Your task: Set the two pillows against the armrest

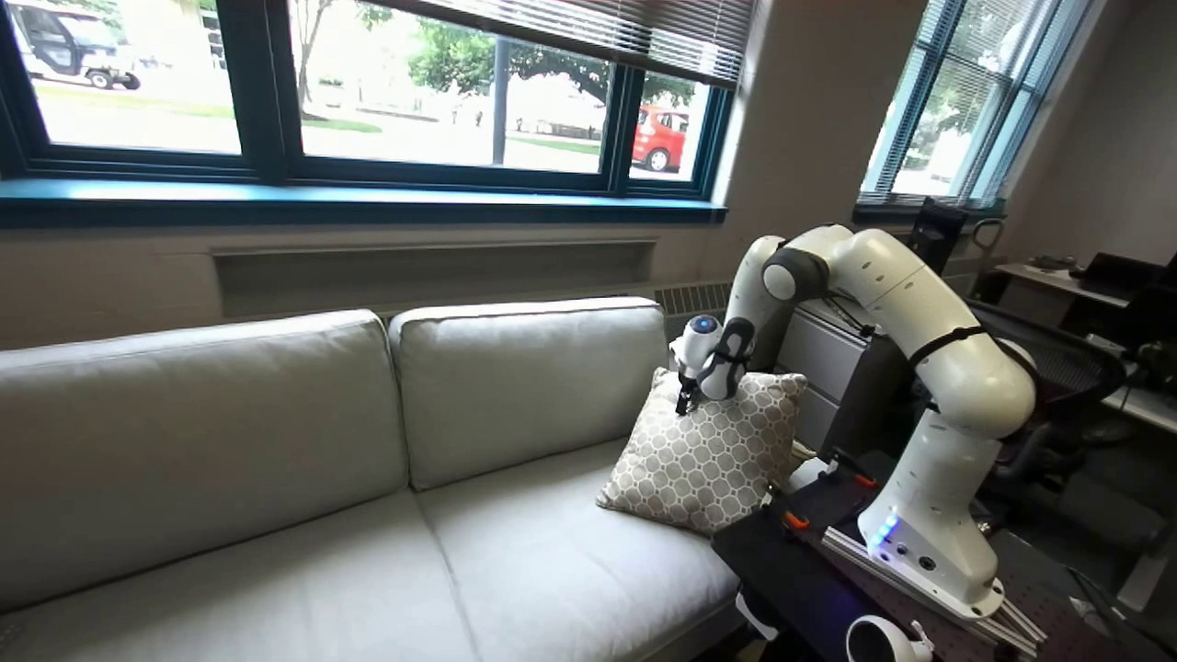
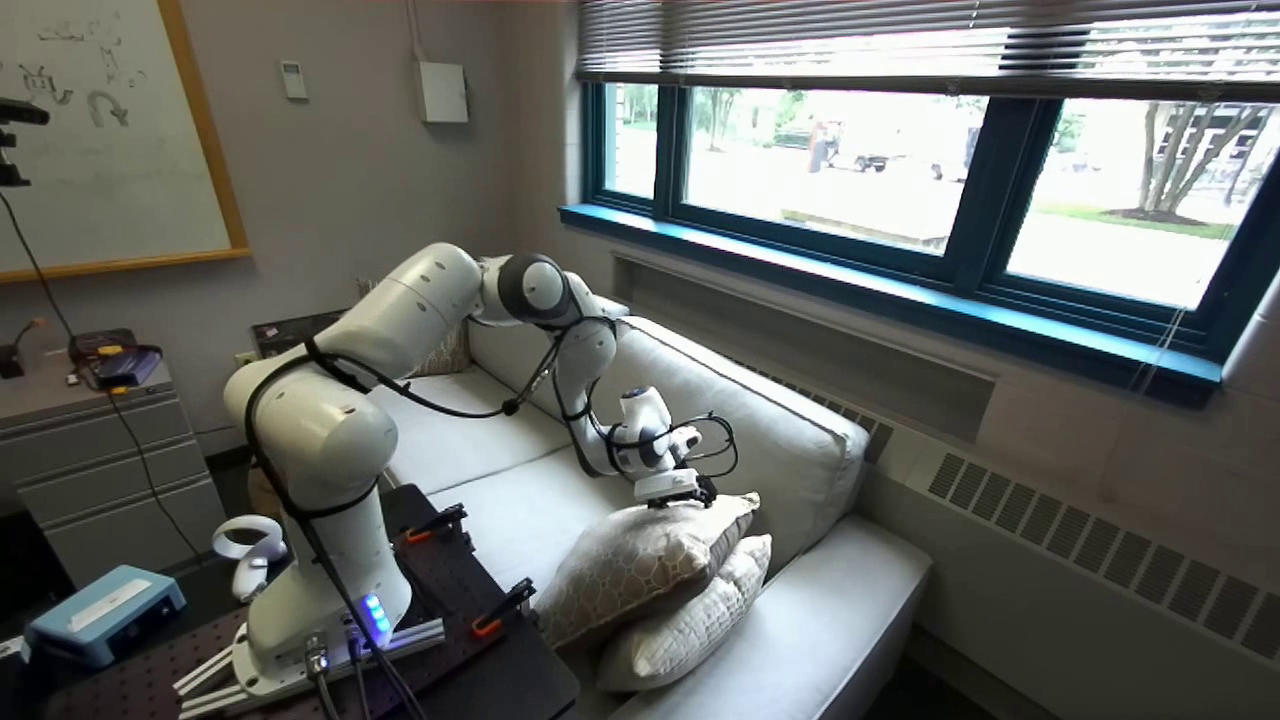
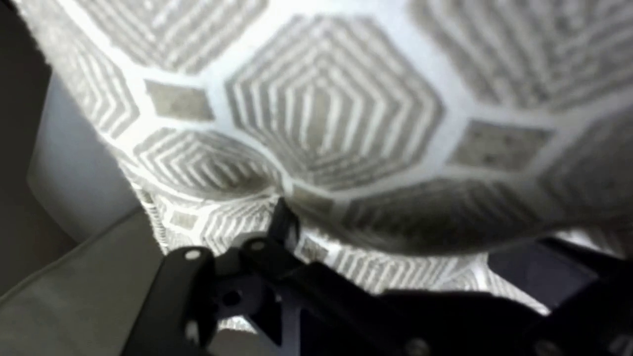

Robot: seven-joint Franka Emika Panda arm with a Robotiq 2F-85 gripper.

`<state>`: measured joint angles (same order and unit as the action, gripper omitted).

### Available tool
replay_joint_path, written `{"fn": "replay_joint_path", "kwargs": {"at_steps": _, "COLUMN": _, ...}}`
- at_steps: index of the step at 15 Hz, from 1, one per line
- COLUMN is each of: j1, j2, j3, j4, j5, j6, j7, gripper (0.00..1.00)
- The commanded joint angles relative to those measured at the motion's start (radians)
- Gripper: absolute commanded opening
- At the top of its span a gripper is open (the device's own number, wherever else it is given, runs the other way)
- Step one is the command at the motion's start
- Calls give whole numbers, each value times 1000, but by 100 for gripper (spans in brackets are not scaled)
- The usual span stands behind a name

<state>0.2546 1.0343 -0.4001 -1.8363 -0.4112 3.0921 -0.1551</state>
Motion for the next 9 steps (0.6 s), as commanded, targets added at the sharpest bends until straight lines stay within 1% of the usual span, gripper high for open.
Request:
{"fn": "replay_joint_path", "kwargs": {"at_steps": 1, "j1": -217, "j2": 18, "j3": 191, "j4": 45, "j5": -30, "j6": -28, "j7": -179, "gripper": 75}}
{"fn": "replay_joint_path", "kwargs": {"at_steps": 2, "j1": -257, "j2": 19, "j3": 225, "j4": 51, "j5": -24, "j6": -37, "j7": -204, "gripper": 75}}
{"fn": "replay_joint_path", "kwargs": {"at_steps": 3, "j1": -289, "j2": 21, "j3": 254, "j4": 58, "j5": -17, "j6": -43, "j7": -223, "gripper": 68}}
{"fn": "replay_joint_path", "kwargs": {"at_steps": 4, "j1": -296, "j2": 20, "j3": 263, "j4": 60, "j5": -7, "j6": -52, "j7": -222, "gripper": 61}}
{"fn": "replay_joint_path", "kwargs": {"at_steps": 5, "j1": -294, "j2": 22, "j3": 263, "j4": 67, "j5": 2, "j6": -57, "j7": -209, "gripper": 52}}
{"fn": "replay_joint_path", "kwargs": {"at_steps": 7, "j1": -289, "j2": 17, "j3": 271, "j4": 71, "j5": 14, "j6": -68, "j7": -193, "gripper": 39}}
{"fn": "replay_joint_path", "kwargs": {"at_steps": 8, "j1": -272, "j2": 14, "j3": 266, "j4": 75, "j5": 22, "j6": -82, "j7": -176, "gripper": 31}}
{"fn": "replay_joint_path", "kwargs": {"at_steps": 9, "j1": -266, "j2": 11, "j3": 272, "j4": 80, "j5": 29, "j6": -96, "j7": -169, "gripper": 24}}
